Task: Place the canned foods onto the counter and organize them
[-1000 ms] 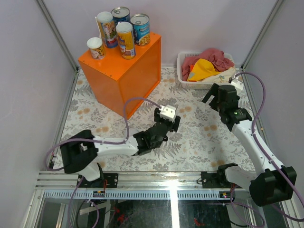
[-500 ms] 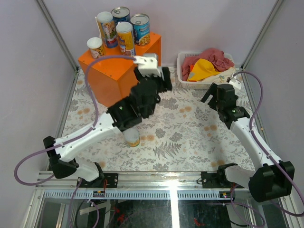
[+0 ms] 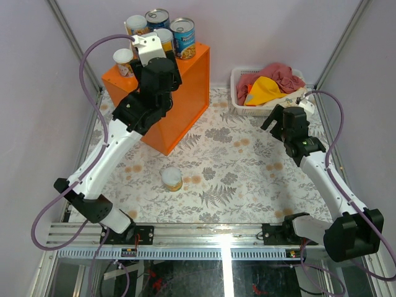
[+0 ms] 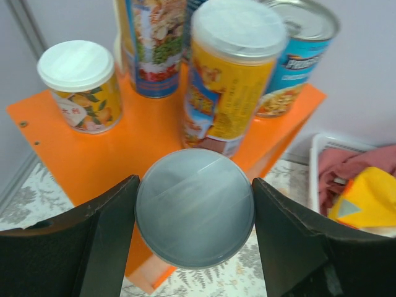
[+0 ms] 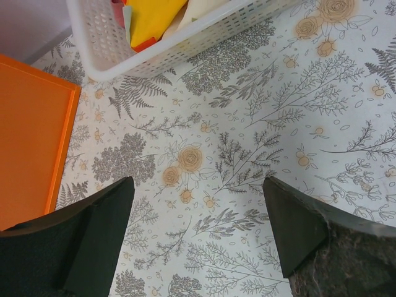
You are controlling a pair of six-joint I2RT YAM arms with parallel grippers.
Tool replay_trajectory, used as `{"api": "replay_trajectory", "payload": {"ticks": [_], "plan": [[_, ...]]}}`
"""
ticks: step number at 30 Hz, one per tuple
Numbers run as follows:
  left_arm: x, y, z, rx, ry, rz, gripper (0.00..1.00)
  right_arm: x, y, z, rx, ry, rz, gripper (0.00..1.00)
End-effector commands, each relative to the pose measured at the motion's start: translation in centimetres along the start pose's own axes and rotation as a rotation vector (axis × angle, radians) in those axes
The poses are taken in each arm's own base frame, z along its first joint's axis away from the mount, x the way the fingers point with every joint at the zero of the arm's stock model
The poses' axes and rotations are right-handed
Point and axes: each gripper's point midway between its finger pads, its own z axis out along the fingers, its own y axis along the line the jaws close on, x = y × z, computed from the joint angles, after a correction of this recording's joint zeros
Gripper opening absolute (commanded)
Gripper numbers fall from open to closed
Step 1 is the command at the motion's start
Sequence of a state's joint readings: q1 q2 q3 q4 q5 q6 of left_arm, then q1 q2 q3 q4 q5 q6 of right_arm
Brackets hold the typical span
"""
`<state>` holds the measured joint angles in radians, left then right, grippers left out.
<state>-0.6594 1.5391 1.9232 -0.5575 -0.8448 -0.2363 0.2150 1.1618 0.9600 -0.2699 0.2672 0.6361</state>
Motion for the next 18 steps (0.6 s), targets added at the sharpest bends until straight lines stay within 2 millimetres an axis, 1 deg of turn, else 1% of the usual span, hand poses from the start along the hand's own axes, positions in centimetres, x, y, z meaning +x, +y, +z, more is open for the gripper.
{"api": "replay_trajectory", "payload": {"ticks": [1, 9, 13, 18], "plan": [[-1.5, 2.1, 1.2, -0.039, -0.008, -0.034, 0.0, -2.9, 2.1, -0.6, -0.065, -0.075, 0.028, 0.92], [-1.4, 4.9, 3.7, -0.104, 0.012, -0.033, 0.0, -2.8, 2.3, -0.3, -0.07, -0.069, 0.03, 0.92], [-1.6, 5.4, 4.7, -0.115, 0.022, -0.028, 0.0, -2.7, 2.4, -0.2, -0.074, -0.066, 0.032, 0.92], [-1.7, 5.6, 5.6, -0.116, 0.031, -0.02, 0.0, -2.7, 2.5, -0.1, -0.076, -0.065, 0.037, 0.92]]}}
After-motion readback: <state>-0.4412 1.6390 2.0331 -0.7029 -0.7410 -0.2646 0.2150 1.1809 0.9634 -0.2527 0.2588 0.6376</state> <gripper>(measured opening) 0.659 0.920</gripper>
